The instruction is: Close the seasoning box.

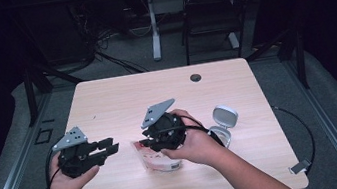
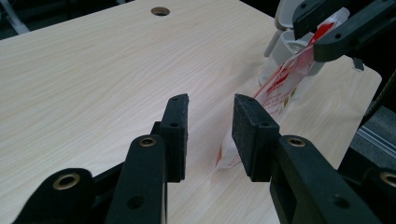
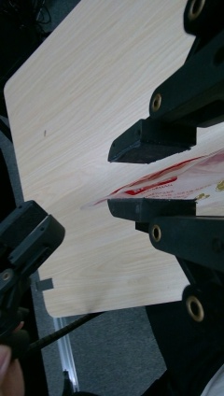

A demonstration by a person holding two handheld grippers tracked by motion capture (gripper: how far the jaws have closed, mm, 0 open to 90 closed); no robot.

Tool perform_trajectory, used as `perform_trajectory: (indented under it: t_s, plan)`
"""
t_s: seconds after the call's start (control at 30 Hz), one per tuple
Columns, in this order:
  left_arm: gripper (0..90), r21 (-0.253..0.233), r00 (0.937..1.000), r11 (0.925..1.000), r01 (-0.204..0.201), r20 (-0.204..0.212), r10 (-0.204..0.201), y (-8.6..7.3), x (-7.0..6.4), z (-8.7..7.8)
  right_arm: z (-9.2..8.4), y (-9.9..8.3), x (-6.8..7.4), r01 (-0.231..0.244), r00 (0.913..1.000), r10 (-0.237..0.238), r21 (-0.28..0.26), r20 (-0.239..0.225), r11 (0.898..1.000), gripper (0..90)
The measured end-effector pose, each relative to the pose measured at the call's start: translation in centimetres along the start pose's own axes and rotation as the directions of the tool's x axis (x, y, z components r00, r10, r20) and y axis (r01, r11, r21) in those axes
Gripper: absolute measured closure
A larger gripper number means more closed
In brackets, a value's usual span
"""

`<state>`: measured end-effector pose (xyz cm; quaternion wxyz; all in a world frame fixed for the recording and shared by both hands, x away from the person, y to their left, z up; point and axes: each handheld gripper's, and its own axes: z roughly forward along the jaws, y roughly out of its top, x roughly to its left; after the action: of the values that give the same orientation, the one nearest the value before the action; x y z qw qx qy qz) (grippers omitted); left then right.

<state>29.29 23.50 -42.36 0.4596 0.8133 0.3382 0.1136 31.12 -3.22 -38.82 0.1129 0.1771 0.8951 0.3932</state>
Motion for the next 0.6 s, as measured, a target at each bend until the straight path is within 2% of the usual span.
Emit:
perform_trajectory:
  t_s: [0.33, 0.6]
  plan:
    - [66.7, -0.003, 1.0, 1.0, 0.008, -0.003, -0.008, -0.1, 0.2, -0.1, 1.6, 0.1, -0.1, 0.008, 1.0, -0.008, 0.064, 0.001, 0.998, 72.7]
    - [66.6, -0.001, 0.9999, 0.9999, 0.012, -0.004, -0.012, -0.2, 0.3, -0.1, 2.8, 0.2, -0.1, 0.016, 0.9999, -0.015, 0.126, -0.005, 0.992, 73.7]
